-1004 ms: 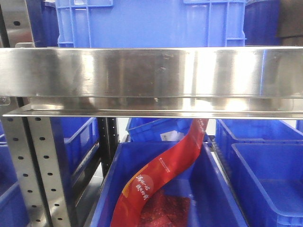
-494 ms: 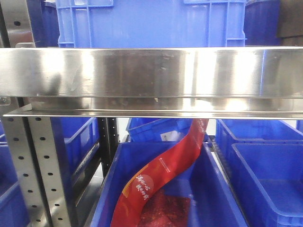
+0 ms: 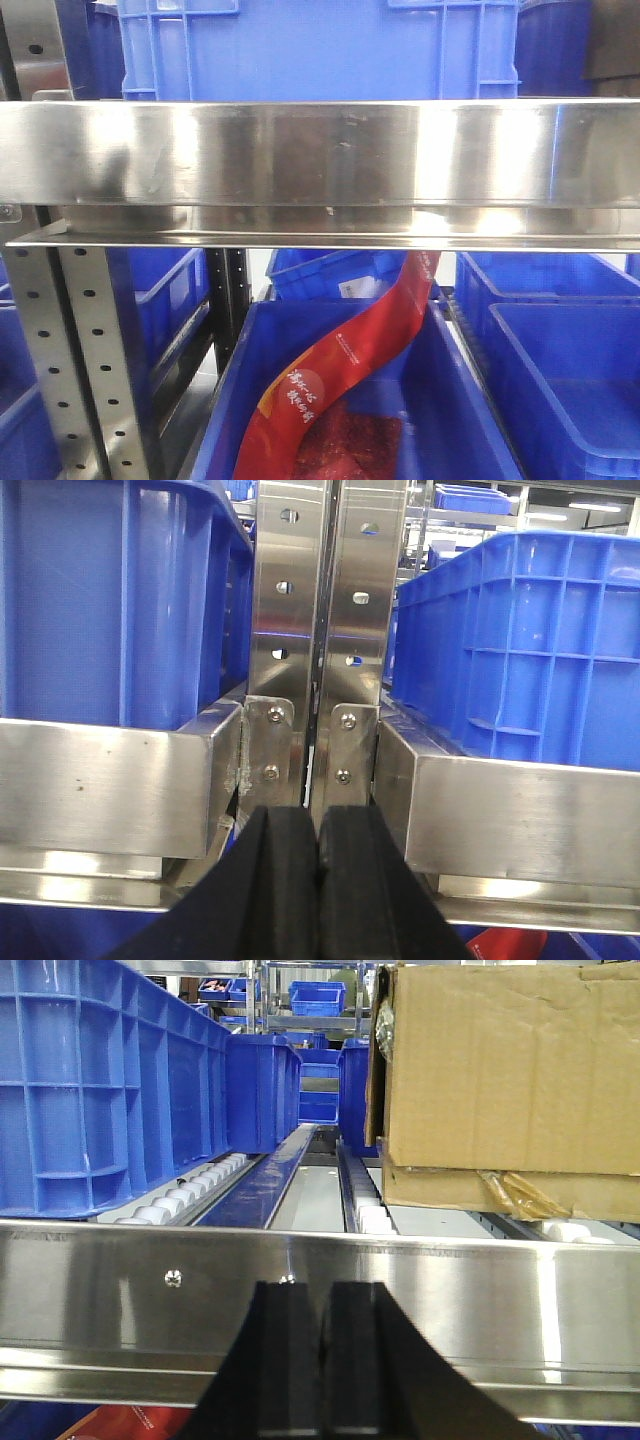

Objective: Grab PVC pipe and place in blue bin

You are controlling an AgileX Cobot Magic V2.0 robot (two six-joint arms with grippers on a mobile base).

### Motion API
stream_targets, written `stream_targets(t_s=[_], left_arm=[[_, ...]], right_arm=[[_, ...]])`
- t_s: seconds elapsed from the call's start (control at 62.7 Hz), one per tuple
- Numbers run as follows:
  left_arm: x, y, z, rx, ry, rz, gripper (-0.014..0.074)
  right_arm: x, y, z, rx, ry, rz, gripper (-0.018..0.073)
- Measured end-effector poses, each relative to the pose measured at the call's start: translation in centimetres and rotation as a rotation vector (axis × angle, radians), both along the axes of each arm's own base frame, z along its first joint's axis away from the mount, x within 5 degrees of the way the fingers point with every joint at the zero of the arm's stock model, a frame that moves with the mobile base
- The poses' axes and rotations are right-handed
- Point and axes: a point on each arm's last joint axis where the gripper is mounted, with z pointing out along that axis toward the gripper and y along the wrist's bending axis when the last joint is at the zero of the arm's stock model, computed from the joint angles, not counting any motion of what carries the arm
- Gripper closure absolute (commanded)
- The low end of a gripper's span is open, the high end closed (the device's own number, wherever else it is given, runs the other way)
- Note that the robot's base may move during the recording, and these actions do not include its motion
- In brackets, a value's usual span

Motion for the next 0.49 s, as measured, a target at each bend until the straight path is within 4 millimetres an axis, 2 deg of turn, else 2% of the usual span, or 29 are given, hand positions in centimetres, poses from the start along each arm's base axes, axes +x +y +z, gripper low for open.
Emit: stream_targets(t_s=[0.494], left_arm=[[0.0,0.0,0.02,0.0,-0.002,0.0,0.0707]], right_arm=[[0.0,0.0,0.0,0.0,0.0,0.0,0.0727]])
